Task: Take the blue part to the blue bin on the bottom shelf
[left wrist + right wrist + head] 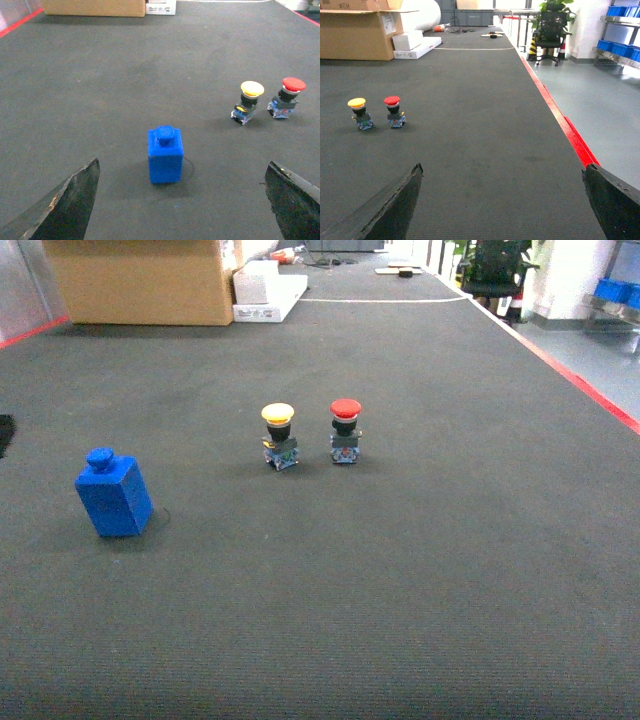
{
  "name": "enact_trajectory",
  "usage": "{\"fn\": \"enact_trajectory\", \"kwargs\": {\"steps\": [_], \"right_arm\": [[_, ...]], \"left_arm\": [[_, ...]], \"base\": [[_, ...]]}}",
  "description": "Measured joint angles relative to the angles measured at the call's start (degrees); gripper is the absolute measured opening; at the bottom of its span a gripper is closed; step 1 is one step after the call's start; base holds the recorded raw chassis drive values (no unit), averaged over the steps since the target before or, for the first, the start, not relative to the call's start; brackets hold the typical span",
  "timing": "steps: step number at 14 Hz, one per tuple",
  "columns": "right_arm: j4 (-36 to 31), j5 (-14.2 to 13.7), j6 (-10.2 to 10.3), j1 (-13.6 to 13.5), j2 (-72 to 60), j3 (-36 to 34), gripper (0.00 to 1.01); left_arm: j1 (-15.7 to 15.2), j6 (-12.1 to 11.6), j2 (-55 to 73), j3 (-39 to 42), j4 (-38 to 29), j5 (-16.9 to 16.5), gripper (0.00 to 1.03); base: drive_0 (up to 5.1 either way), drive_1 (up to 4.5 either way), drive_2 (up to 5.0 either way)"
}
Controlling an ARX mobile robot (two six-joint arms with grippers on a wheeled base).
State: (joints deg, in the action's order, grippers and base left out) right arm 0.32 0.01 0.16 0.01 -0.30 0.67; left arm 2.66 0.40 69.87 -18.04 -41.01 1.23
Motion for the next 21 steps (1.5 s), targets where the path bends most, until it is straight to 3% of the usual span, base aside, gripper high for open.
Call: {"fn": "enact_trajectory", "kwargs": {"steps": [2,4,13,17,18,21], "right_arm": [[0.0,0.0,0.0,0.0,0.0,0.0,0.98],[0.0,0.0,0.0,0.0,0.0,0.0,0.98],[0.0,0.0,0.0,0.0,0.0,0.0,0.98],[0.0,0.0,0.0,0.0,0.0,0.0,0.98],[0.0,0.0,0.0,0.0,0.0,0.0,0.98],[0.0,0.0,0.0,0.0,0.0,0.0,0.98]], "left_arm": [[-1.8,-2.2,15.7,-6.8,-7.6,-1.1,0.98],[-2.6,-5.3,32.9,-13.2,-11.6,-4.5,0.98],[-2.2,-6.0,50.0,-29.2,-9.7,-7.0,0.98],[-3.1,-5.1,54.3,-35.1,-7.1,-7.3,0.63],[-3.4,-4.9,55.1,-36.1,-6.8,-7.3,0.49],[-3.5,-5.0,54.3,-34.6,-7.9,-8.0,0.45]], "base": [[0.0,0.0,0.0],[0.0,0.0,0.0],[0.0,0.0,0.0],[0.0,0.0,0.0],[0.0,0.0,0.0],[0.0,0.0,0.0]]}}
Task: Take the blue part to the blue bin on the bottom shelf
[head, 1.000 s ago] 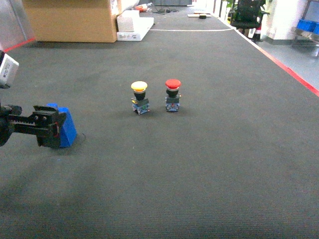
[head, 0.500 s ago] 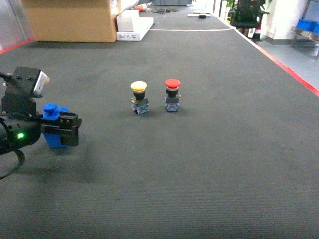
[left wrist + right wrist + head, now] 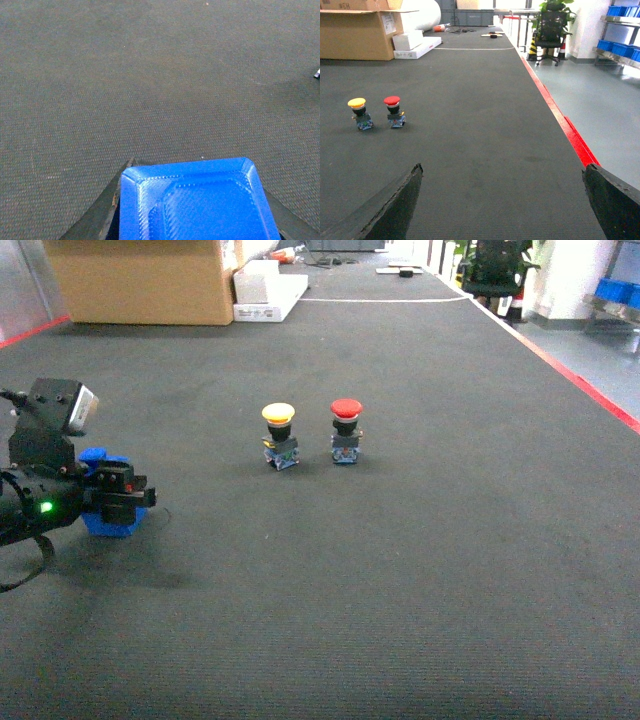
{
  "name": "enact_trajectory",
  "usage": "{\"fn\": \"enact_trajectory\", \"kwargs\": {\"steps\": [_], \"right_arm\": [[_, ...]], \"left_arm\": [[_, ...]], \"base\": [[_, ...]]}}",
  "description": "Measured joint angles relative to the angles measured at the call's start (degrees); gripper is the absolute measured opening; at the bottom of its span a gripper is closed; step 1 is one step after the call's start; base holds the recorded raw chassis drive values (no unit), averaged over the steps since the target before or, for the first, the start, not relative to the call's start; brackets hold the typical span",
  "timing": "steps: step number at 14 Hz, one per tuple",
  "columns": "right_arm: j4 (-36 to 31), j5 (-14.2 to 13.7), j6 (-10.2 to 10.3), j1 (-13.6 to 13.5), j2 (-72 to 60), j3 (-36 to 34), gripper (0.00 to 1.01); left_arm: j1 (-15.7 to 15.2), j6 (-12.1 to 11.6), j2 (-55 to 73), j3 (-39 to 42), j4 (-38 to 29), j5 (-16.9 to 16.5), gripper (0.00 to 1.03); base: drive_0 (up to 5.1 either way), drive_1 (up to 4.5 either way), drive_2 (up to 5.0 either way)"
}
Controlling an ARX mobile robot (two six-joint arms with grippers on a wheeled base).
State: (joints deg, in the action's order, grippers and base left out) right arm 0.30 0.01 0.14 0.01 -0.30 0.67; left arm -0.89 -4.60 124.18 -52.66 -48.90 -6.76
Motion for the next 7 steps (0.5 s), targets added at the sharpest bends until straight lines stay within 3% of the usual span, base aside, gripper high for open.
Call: {"fn": "enact_trajectory", "kwargs": {"steps": [2,4,7], "right_arm": [[0.0,0.0,0.0,0.0,0.0,0.0,0.98],[0.0,0.0,0.0,0.0,0.0,0.0,0.98],[0.0,0.0,0.0,0.0,0.0,0.0,0.98]], "left_arm": [[0.3,0.0,-6.4,7.7,-3.8,-0.3,0.45],[1.4,-1.7,-22.2,17.8,-4.5,2.6,0.45],[3.6,0.4,-51.5,29.9,10.3,6.8,0.45]], "base": [[0.0,0.0,0.0],[0.0,0.0,0.0],[0.0,0.0,0.0]]}}
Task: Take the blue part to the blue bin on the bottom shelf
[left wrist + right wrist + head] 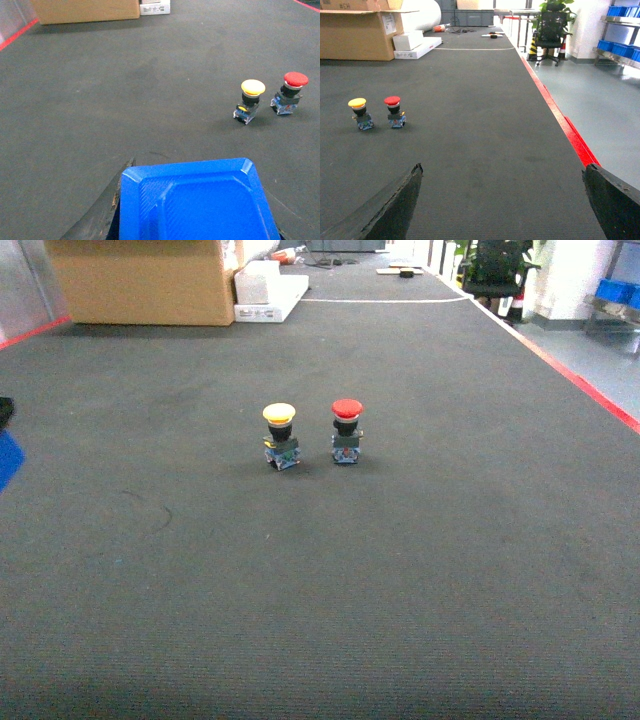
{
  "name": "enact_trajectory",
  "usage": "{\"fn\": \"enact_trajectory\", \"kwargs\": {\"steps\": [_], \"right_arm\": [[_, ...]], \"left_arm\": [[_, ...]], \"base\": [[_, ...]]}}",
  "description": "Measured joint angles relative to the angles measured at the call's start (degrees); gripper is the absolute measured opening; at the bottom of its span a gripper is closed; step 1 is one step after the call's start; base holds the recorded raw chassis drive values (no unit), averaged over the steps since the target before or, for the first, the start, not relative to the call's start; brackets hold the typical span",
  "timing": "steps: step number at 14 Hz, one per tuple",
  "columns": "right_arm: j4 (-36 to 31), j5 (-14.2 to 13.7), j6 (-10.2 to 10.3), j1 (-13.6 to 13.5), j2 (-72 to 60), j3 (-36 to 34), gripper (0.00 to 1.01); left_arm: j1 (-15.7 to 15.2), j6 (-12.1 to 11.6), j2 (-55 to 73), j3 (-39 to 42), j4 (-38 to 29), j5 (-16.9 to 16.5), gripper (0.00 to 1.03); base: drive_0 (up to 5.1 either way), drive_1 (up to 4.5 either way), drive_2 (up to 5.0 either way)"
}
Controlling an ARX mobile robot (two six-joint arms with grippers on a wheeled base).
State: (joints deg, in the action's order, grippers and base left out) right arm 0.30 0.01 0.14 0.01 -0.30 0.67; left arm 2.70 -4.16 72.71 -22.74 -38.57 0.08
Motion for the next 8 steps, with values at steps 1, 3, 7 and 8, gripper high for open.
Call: {"fn": "enact_trajectory", "kwargs": {"steps": [1,3,7,8], "right_arm": [[0.0,0.0,0.0,0.0,0.0,0.0,0.98],[0.0,0.0,0.0,0.0,0.0,0.0,0.98],[0.0,0.0,0.0,0.0,0.0,0.0,0.98],[0.0,0.0,0.0,0.0,0.0,0.0,0.98]], "left_arm": [[1.1,1.4,-8.9,1.9,6.0,1.8,0.45],[4.7,3.3,-27.6,3.2,18.8,6.8,0.45],[10.6,7.3,-51.5,5.6,40.5,16.7,0.45],[12.5,7.8,-55.0,6.1,43.6,18.0,0.45]], "base": [[0.0,0.0,0.0],[0.0,0.0,0.0],[0.0,0.0,0.0],[0.0,0.0,0.0]]}}
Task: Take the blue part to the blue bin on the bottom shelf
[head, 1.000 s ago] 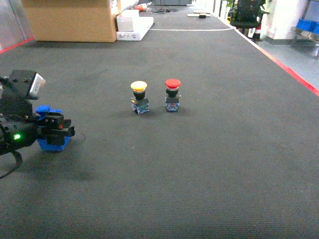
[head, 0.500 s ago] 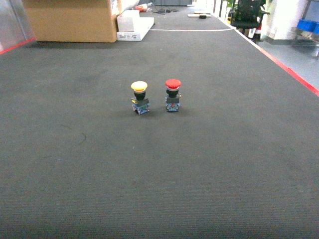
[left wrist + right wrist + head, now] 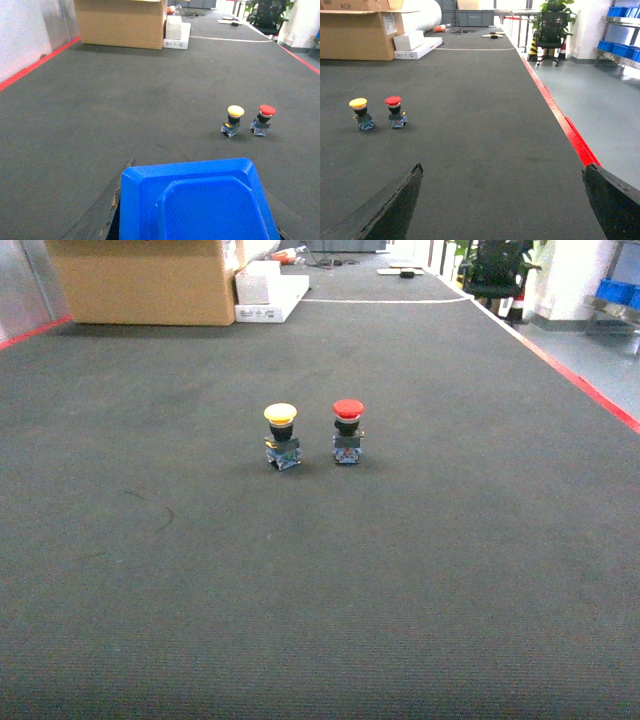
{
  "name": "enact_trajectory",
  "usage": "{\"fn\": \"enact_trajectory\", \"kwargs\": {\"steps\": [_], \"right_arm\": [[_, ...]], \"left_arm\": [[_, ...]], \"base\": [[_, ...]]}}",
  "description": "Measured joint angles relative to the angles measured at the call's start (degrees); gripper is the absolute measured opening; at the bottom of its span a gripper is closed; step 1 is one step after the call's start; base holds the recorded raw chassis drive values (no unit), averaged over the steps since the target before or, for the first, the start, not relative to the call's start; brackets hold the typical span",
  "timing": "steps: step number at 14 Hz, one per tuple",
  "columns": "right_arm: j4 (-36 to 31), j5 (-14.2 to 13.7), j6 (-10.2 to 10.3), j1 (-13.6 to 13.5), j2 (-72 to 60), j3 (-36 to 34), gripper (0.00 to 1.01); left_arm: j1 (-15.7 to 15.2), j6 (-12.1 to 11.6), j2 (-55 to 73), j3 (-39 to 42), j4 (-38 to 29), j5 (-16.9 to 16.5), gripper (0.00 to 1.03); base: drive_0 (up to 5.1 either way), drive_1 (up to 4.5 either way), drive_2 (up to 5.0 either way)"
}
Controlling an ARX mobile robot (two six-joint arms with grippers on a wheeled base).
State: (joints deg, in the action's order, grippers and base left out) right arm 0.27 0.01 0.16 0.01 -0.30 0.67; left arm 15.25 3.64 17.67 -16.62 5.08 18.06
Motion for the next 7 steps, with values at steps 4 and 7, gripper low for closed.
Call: {"fn": "enact_trajectory", "kwargs": {"steps": [4,7], "right_arm": [[0.0,0.0,0.0,0.0,0.0,0.0,0.98],[0.1,0.0,0.0,0.0,0.0,0.0,0.98]], "left_arm": [[-0.1,0.5,0.4,0.0,-0.2,0.4,0.44],[-0.1,0.5,0.6,0.0,-0.2,0.4,0.44]], "base": [[0.0,-1.06,1.1],[0.0,-2.82,2.8]]}}
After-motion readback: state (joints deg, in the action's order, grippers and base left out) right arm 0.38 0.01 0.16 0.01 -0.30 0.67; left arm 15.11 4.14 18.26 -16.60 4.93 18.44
